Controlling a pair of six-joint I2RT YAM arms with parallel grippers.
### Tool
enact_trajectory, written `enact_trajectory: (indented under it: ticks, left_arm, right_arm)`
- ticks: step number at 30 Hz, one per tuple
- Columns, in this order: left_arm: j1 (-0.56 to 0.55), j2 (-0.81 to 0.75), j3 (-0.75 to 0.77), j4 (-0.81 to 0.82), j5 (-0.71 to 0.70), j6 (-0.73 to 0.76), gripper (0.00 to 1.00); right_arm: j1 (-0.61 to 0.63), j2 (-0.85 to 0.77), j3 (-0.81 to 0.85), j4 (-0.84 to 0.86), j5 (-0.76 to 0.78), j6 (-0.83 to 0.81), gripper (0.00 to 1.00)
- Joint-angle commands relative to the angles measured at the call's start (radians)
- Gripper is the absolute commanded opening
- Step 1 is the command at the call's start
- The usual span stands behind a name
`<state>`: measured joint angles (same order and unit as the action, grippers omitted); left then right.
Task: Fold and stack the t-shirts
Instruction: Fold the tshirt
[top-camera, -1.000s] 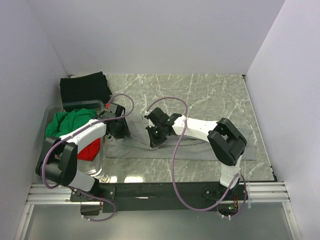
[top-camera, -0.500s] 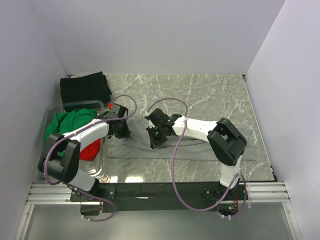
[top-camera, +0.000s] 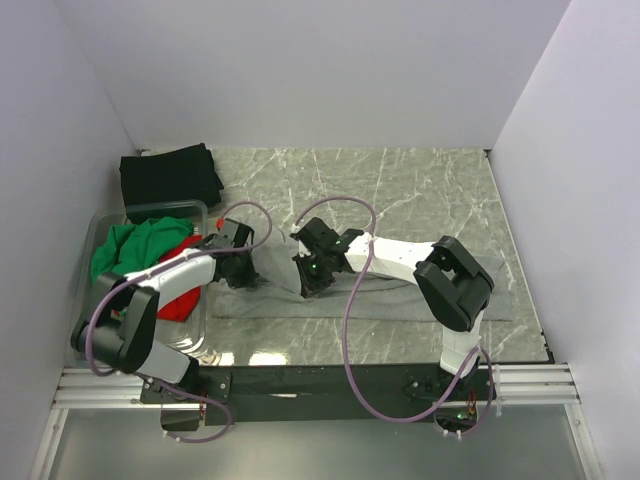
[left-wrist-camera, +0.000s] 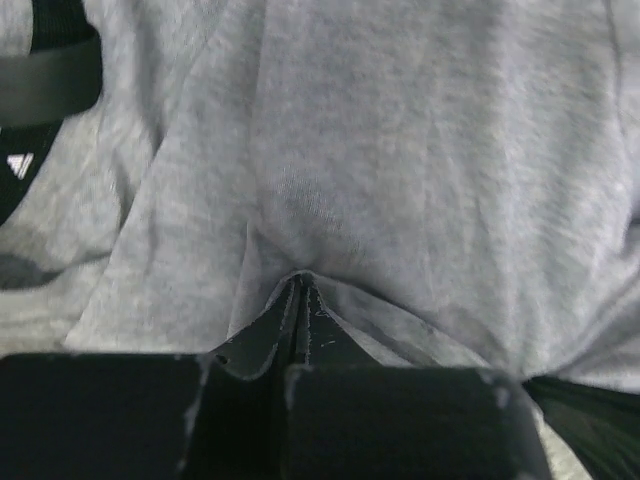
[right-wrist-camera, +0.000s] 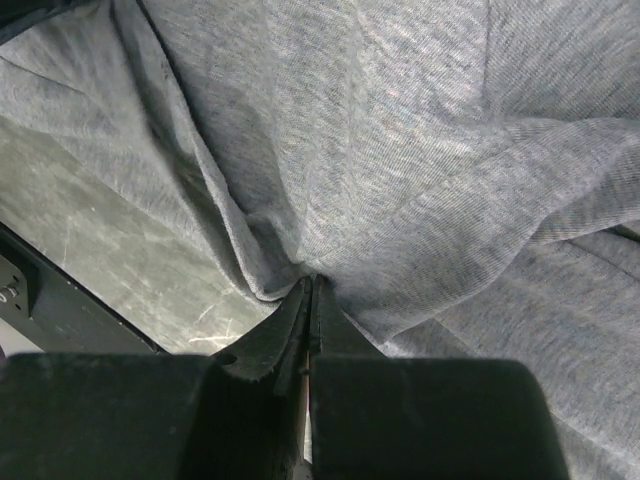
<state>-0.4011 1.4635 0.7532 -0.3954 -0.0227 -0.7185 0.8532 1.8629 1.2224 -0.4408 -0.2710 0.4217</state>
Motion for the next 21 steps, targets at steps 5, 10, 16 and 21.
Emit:
enact_trajectory:
  ticks: [5, 10, 16, 21]
  left_arm:
    - [-0.005, -0.176, -0.083, 0.059, 0.058, 0.004, 0.0]
    - [-0.005, -0.253, -0.132, 0.034, 0.07, 0.01, 0.0]
    - [-0.005, -0.292, -0.153, -0.014, 0.079, 0.004, 0.0]
    - [-0.005, -0.325, -0.12, -0.089, 0.082, -0.01, 0.01]
  right_arm:
    - [0.007, -0.016, -0.017, 0.014, 0.032, 0.023, 0.0]
    - [0.007, -0.018, -0.027, 0.004, 0.052, 0.034, 0.0]
    - [0.007, -0.033, -0.04, -0.003, 0.062, 0.043, 0.08]
    - [0.007, -0.06, -0.06, -0.004, 0.067, 0.046, 0.2]
